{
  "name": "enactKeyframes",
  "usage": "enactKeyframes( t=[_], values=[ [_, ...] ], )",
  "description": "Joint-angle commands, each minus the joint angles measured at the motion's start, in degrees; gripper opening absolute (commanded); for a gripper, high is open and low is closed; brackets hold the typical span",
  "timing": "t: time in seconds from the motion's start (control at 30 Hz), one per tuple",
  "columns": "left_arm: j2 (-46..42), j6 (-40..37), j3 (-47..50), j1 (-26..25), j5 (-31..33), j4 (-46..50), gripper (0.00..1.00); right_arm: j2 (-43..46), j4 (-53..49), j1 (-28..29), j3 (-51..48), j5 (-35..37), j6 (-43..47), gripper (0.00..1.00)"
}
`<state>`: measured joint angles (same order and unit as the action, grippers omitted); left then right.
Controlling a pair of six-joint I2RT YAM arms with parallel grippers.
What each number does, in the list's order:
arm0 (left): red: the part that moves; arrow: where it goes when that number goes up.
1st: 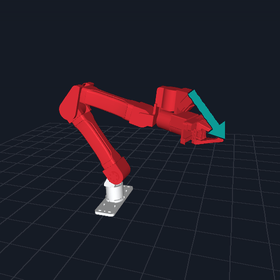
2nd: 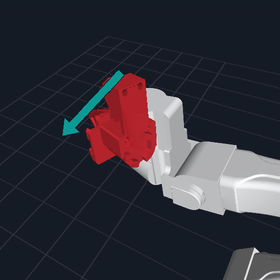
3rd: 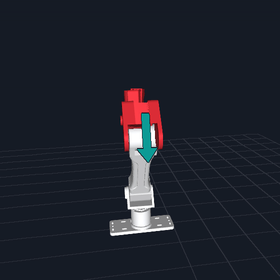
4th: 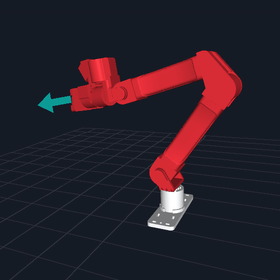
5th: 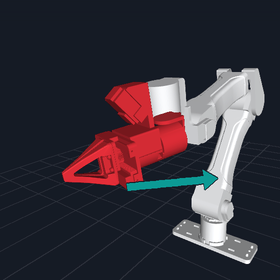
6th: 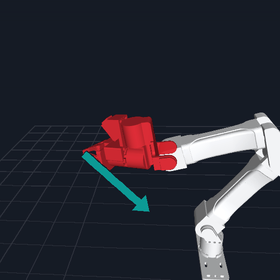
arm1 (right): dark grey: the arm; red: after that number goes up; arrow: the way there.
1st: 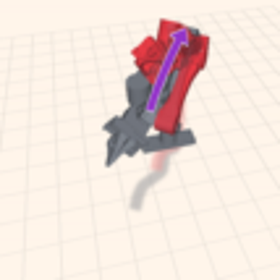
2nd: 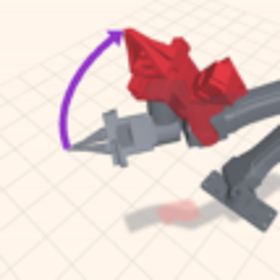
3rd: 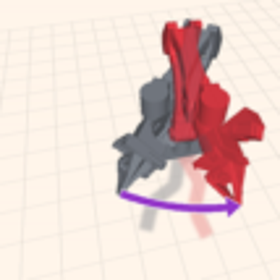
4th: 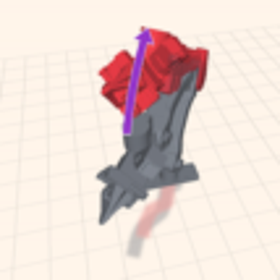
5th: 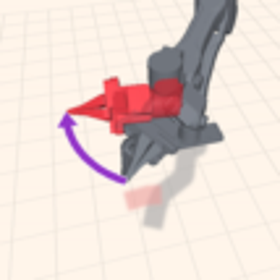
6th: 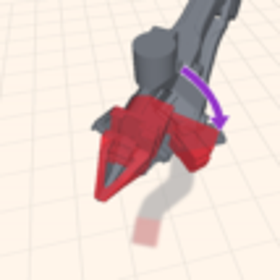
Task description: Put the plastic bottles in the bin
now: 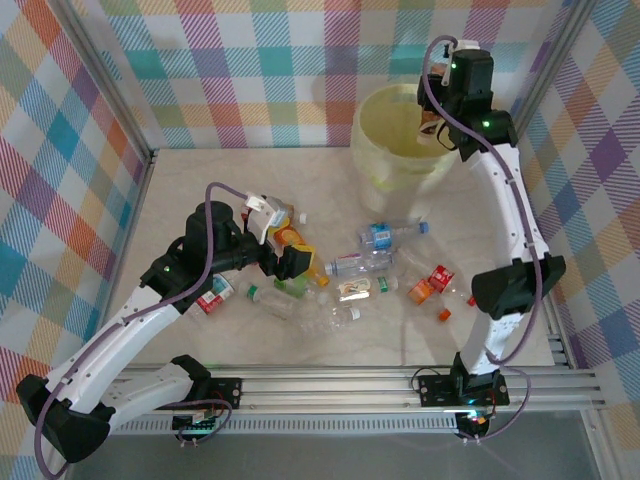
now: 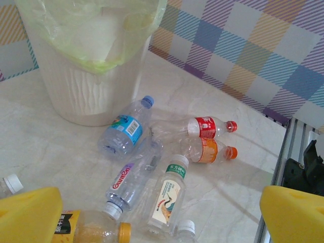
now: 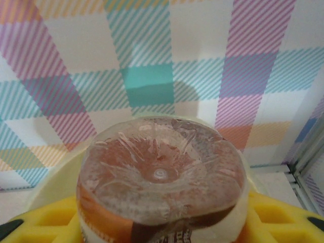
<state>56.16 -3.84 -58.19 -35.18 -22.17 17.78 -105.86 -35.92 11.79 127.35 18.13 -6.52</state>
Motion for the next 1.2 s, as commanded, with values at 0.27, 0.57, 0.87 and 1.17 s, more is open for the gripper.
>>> enactKeyframes(
  t=[0.27,0.57,0.87,1.17],
  values=[
    [0.5,0.9,-0.2,-0.8,0.5,-0.2,1.00,-8.6,-11.0,-2.9,5.5,-3.0,-4.2,0.52],
    [1.2,0.7,-0.7,-0.8,1.0,0.8,1.00,-11.0,-13.3,-3.3,5.5,-4.0,-4.7,0.55],
    [1.1,0.7,-0.8,-0.7,1.4,1.1,1.00,-11.8,-14.1,-3.3,5.4,-4.9,-5.4,0.65],
    [1.0,0.8,-0.9,-0.8,1.3,1.0,1.00,-10.9,-15.0,-3.3,7.2,-4.9,-5.1,0.72]
  ],
)
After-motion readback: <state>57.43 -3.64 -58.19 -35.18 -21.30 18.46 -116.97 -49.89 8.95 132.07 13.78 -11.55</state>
